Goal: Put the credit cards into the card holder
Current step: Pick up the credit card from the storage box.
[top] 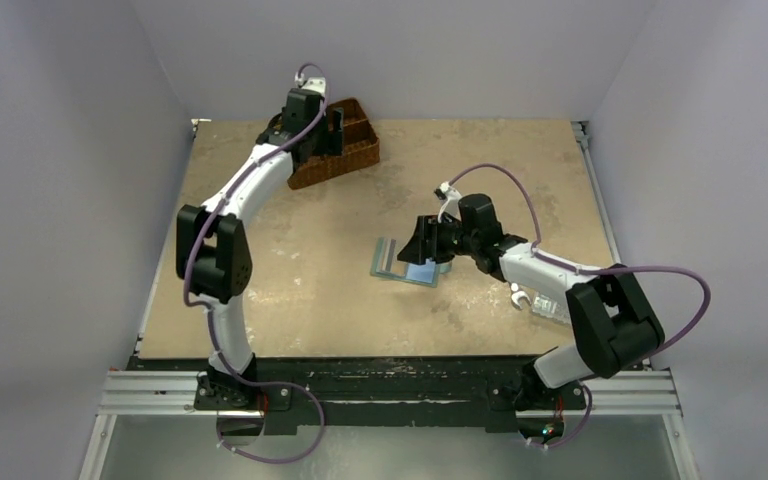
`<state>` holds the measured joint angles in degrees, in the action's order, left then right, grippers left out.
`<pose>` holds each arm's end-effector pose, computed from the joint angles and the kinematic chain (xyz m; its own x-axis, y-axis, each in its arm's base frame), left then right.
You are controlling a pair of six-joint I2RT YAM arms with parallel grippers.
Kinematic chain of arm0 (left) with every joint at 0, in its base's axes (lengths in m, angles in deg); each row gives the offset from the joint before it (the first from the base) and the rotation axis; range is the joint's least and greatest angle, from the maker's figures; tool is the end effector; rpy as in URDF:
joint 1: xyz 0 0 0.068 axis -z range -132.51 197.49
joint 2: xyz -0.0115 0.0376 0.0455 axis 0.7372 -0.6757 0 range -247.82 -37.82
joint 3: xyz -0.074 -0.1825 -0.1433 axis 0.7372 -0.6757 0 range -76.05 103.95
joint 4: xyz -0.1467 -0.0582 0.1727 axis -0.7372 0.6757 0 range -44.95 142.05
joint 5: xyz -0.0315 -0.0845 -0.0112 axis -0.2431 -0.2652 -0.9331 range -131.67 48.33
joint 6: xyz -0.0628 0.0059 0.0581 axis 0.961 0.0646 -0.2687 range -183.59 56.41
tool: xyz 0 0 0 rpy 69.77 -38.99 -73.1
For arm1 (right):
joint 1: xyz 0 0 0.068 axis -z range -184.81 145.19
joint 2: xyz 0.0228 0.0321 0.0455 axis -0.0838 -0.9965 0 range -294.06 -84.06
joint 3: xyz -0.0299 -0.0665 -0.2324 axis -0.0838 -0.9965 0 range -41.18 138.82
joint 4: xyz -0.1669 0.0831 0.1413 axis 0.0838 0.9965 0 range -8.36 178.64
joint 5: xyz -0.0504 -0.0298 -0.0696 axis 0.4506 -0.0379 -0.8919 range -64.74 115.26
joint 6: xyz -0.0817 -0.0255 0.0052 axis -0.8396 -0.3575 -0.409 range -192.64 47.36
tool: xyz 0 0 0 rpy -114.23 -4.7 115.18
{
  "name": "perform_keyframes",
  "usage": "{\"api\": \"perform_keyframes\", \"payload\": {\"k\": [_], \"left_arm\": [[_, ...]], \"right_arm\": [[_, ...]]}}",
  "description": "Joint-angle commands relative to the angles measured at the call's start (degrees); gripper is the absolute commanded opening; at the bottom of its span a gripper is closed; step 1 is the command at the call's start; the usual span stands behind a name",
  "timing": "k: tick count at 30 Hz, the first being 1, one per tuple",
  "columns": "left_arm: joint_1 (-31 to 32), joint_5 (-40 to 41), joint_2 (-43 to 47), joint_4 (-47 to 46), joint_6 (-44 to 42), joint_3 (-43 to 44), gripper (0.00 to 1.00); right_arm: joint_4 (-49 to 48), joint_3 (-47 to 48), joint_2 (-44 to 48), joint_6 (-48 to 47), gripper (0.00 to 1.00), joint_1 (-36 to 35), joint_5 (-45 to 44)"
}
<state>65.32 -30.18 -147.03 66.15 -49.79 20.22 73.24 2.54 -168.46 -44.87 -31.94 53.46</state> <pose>0.4262 -0.1211 0.2615 -0.5517 -0.0682 -0.8313 0.0116 0.9959 -0.0894 0.2673 0.1771 0.1760 -0.7734 0.0651 -0.6305 -0.4489 0.6461 0.6173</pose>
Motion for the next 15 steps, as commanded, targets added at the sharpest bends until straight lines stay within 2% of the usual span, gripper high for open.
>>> {"api": "perform_keyframes", "payload": {"k": [1, 4, 6, 8, 12, 15], "left_arm": [[-3.1, -2.4, -6.3, 5.3, -12.1, 14.4, 0.78], [-3.4, -1.3, -10.7, 9.5, -24.7, 20.6, 0.76], [-4.3, -3.4, -11.4, 7.6, -29.6, 21.0, 0.79], [-5.0, -6.8, -12.6, 6.9, -33.2, 22.2, 0.81], [-5.6, -5.5, -16.0, 7.4, -39.0, 24.8, 0.83], [-7.4, -9.4, -19.1, 9.6, -41.7, 27.4, 0.82]], "right_arm": [[1.7, -1.2, -0.3, -2.3, 0.69, -0.1, 0.4], [2.8, -1.3, -0.5, -2.9, 0.69, -0.1, 0.4], [3.5, -1.2, -0.8, -2.7, 0.69, -0.1, 0.9], [5.1, -0.7, -0.9, -2.6, 0.69, 0.0, 2.1], [9.5, 0.6, -0.3, -3.5, 0.69, -0.1, 1.9], [11.8, 1.2, -0.4, -3.9, 0.69, -0.1, 1.2]]}}
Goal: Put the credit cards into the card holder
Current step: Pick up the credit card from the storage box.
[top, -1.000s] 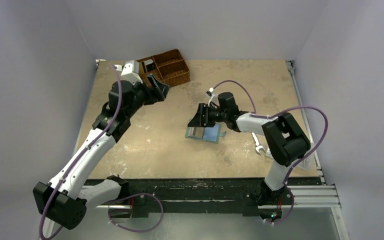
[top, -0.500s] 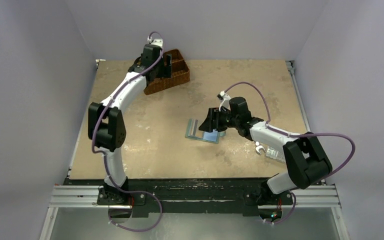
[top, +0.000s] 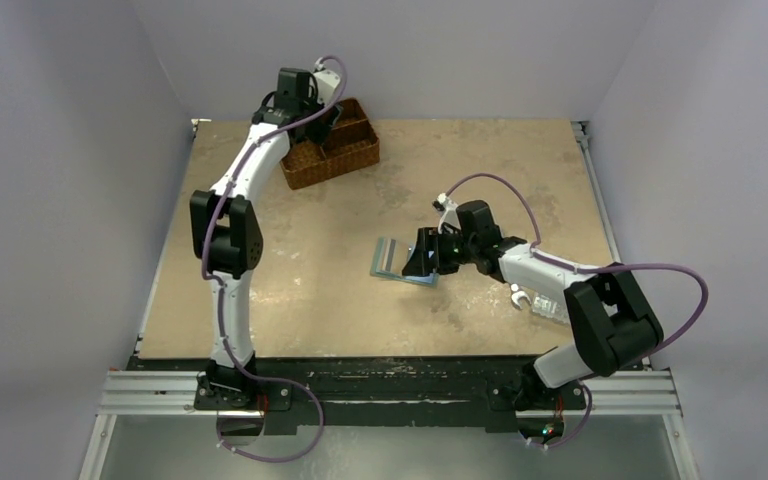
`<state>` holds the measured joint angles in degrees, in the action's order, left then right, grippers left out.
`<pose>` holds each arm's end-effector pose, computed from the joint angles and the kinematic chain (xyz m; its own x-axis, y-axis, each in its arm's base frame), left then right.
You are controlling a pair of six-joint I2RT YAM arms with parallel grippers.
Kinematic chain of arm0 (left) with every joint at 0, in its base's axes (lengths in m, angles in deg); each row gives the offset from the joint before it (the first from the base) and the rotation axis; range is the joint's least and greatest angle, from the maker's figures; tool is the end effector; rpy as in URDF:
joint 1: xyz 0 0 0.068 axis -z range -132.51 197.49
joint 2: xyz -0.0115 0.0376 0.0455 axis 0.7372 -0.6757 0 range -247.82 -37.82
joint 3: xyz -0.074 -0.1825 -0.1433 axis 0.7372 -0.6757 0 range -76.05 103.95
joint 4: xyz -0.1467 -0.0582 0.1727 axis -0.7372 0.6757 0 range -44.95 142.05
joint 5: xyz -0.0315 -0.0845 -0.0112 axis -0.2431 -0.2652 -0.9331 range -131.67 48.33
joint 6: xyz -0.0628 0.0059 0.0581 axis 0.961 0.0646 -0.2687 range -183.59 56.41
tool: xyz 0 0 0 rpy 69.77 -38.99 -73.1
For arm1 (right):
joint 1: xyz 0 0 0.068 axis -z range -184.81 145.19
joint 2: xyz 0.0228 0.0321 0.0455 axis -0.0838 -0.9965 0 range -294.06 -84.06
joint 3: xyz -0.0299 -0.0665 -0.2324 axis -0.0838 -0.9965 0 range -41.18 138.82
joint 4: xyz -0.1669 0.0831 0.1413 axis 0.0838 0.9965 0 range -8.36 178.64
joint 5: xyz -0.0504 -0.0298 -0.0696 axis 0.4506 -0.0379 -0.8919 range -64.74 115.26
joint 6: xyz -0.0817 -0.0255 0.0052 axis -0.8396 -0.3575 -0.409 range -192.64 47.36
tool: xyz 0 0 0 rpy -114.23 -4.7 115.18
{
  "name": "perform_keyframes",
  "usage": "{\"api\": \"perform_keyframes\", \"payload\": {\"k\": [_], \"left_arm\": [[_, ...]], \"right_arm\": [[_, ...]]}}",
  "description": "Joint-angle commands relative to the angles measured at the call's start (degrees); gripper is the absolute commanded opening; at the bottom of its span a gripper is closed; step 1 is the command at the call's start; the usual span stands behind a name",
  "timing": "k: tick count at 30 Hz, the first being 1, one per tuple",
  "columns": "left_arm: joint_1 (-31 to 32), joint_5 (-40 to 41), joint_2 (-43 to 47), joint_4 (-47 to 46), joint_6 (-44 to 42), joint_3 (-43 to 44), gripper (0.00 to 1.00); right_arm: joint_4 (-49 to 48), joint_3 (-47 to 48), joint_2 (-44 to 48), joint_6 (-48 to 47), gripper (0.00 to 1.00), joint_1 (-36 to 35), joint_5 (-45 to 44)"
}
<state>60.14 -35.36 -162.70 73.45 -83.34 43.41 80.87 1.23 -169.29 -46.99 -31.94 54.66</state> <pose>0.4872 -0.1007 0.2616 -0.4678 0.4492 -0.7612 0.3045 0.8904 0.3383 0.2530 0.1714 0.1503 -0.8497 -0.0116 -0.5271 -0.3927 0.6812 0.6179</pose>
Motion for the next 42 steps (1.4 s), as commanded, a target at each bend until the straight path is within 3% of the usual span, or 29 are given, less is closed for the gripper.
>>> {"api": "perform_keyframes", "payload": {"k": [1, 10, 42], "left_arm": [[-2.8, -5.5, -4.6, 3.5, -9.0, 6.2, 0.82], [-6.6, -12.1, -11.0, 6.6, -13.4, 14.3, 0.84], [-7.5, -7.1, -18.3, 0.4, -21.1, 17.9, 0.92]], "right_arm": [[5.1, 2.8, 0.3, -1.8, 0.69, -0.1, -0.6], [11.5, 7.1, -2.8, -3.7, 0.69, -0.1, -3.0], [15.2, 10.5, -6.5, -4.3, 0.68, -0.1, -4.3]]}}
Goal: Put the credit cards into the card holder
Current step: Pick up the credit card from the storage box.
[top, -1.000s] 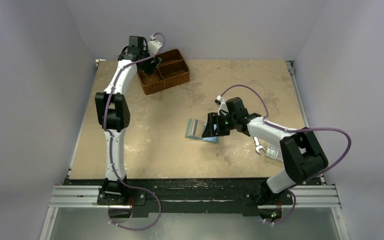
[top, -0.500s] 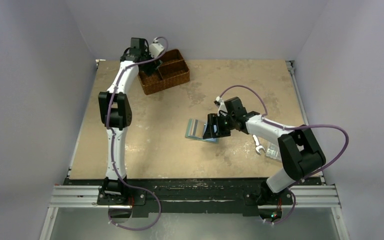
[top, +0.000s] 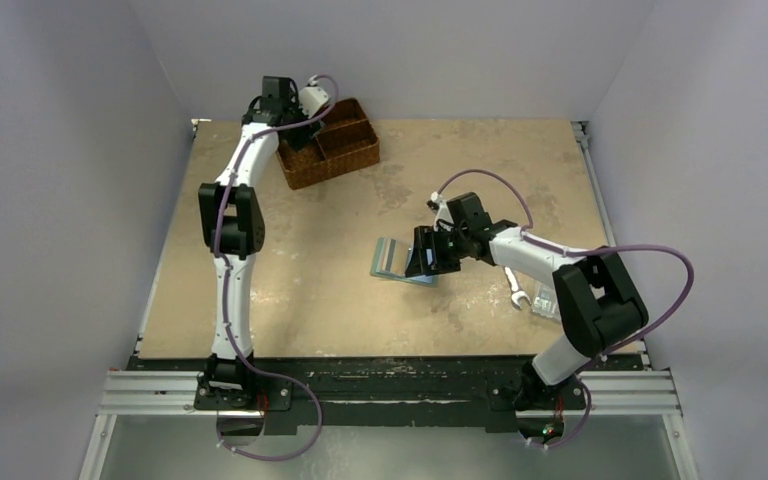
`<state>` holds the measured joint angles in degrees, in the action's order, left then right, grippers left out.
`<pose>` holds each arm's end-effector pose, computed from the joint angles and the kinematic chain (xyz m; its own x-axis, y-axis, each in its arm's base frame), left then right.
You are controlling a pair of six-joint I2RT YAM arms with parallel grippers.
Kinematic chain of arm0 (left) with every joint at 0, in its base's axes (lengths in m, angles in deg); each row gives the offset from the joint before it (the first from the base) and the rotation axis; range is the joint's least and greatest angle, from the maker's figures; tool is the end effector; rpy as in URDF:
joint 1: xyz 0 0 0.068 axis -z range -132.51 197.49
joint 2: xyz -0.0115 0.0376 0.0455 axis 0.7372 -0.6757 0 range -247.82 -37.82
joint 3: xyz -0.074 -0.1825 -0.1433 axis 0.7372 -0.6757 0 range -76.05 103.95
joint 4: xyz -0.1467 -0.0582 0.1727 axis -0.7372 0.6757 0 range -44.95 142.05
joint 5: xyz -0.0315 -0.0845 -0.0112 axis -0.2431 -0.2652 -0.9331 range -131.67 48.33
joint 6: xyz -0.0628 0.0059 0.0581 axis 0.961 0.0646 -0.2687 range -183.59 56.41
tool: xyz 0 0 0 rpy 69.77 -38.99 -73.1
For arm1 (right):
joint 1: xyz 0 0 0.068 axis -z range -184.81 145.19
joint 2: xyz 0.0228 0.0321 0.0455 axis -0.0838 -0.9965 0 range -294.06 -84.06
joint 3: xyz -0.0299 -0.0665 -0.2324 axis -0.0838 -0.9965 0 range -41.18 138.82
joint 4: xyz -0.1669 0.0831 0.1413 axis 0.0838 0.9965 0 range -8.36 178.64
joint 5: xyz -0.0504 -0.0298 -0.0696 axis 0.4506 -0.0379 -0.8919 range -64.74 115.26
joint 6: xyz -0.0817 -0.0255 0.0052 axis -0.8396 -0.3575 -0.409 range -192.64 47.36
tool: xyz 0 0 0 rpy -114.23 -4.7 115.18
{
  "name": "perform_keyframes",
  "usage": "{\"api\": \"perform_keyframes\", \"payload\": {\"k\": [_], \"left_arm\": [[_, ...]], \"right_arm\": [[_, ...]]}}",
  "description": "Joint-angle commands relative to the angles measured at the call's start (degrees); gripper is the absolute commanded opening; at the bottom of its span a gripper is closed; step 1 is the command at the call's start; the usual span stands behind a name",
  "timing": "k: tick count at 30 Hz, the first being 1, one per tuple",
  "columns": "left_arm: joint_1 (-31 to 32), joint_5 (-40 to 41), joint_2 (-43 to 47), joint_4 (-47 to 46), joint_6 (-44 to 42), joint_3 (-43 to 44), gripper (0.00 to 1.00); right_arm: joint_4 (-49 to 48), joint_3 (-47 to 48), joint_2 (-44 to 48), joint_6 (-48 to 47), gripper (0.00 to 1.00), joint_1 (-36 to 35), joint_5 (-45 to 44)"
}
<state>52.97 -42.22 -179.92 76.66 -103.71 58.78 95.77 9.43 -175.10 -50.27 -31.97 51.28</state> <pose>0.5394 -0.0523 0.1954 -0.4116 0.6868 -0.5992 0.4813 0.7220 0.4970 0.2602 0.1708 0.1375 -0.9126 -0.0838 -0.4003 -0.3128 0.7734 0.5513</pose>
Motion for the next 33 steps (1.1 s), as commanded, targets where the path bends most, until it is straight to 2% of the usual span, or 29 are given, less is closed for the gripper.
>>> {"api": "perform_keyframes", "payload": {"k": [1, 16, 33], "left_arm": [[-0.4, -0.4, -1.3, -2.8, -0.6, 2.7, 0.92], [-0.7, -0.2, -3.7, -4.4, -0.9, 4.0, 0.93], [-1.3, 1.7, -3.7, -8.9, 0.0, 1.4, 0.75]], "right_arm": [[0.4, 2.3, -0.7, -1.1, 0.68, -0.1, -0.9], [0.1, 3.1, -2.2, -1.1, 0.68, -0.1, -0.2], [0.7, 4.1, -2.6, -1.4, 0.68, -0.1, -0.3]]}}
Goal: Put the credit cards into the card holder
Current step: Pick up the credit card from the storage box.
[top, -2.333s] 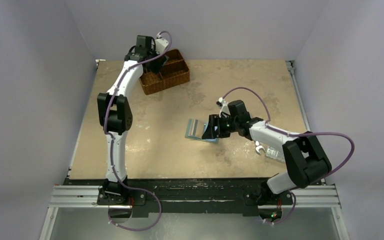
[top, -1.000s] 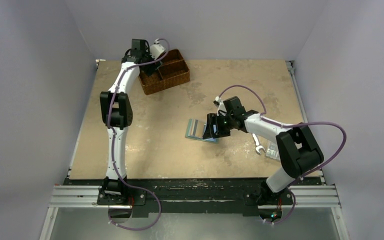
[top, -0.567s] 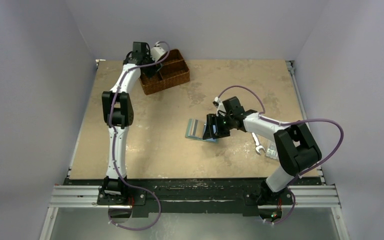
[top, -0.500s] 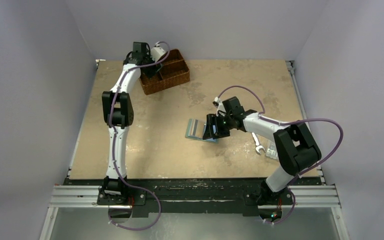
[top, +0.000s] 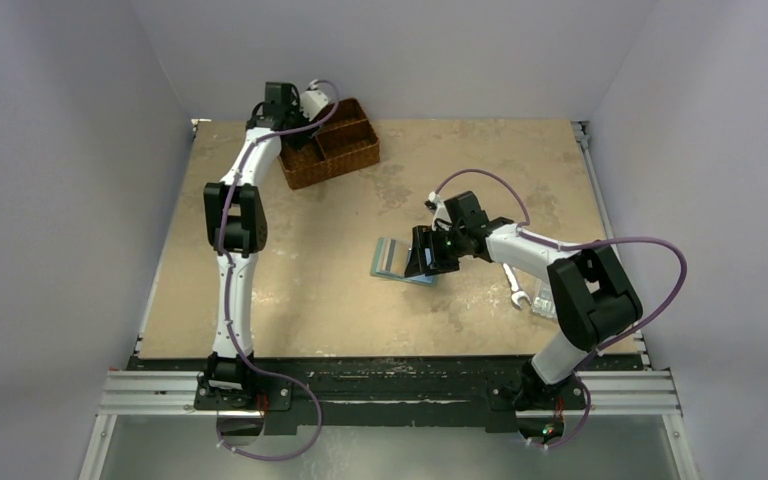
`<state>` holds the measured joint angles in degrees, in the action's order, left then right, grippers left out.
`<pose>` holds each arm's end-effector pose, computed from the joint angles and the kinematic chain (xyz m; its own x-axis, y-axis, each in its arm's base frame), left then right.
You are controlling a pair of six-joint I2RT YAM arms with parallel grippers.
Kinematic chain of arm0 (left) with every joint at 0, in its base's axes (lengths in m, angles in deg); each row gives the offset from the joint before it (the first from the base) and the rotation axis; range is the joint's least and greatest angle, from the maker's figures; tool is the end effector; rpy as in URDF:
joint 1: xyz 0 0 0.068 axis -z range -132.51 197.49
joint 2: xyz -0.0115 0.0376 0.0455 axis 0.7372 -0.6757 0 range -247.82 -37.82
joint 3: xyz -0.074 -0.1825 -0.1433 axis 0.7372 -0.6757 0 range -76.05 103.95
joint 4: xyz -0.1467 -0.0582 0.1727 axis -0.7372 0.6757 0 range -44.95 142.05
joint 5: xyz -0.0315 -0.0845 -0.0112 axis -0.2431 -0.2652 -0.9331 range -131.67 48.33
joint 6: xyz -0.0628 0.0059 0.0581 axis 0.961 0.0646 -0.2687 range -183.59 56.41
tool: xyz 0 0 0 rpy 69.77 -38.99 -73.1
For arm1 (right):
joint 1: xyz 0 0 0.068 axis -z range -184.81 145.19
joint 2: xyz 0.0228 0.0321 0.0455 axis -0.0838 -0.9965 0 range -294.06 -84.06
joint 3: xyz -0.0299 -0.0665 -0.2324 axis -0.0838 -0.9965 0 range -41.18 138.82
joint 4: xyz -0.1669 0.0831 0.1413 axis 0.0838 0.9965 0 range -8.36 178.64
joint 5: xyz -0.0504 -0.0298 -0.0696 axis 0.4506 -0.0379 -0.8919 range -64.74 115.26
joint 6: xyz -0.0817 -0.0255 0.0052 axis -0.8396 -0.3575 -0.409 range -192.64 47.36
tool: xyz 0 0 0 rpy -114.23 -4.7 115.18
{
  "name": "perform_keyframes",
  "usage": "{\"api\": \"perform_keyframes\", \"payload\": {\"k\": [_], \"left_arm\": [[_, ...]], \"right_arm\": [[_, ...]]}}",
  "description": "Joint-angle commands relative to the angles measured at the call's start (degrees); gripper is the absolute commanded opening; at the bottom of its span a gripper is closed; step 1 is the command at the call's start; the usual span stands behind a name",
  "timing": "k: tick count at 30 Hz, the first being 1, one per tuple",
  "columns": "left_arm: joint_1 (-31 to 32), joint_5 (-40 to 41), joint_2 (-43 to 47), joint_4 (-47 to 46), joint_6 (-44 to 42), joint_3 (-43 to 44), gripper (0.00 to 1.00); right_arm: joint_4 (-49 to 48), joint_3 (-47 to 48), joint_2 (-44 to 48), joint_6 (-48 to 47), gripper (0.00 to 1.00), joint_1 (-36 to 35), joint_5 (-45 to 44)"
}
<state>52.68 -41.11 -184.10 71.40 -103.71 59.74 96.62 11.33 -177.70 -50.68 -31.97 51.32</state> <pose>0.5545 -0.0495 0.1734 -0.4034 0.6836 -0.6082 0.4480 0.7272 0.5202 0.2658 0.1737 0.1324 -0.9198 -0.0943 -0.3808 -0.3063 0.7792 0.5469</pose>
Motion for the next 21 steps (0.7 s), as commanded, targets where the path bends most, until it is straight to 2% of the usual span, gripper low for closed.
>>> {"api": "perform_keyframes", "payload": {"k": [1, 8, 21], "left_arm": [[-1.1, 0.9, 0.3, -3.8, 0.0, 0.5, 0.74], [-1.5, 0.8, 0.4, -3.4, 0.0, 0.4, 0.6], [-1.9, 0.0, -0.5, -1.7, 0.1, 0.9, 0.51]], "right_arm": [[-0.2, 2.2, -0.1, -0.9, 0.68, -0.1, -0.2], [-0.4, 2.5, -0.5, -1.0, 0.68, -0.1, 0.2], [-0.7, 2.3, -0.6, -0.8, 0.68, -0.1, 0.5]]}}
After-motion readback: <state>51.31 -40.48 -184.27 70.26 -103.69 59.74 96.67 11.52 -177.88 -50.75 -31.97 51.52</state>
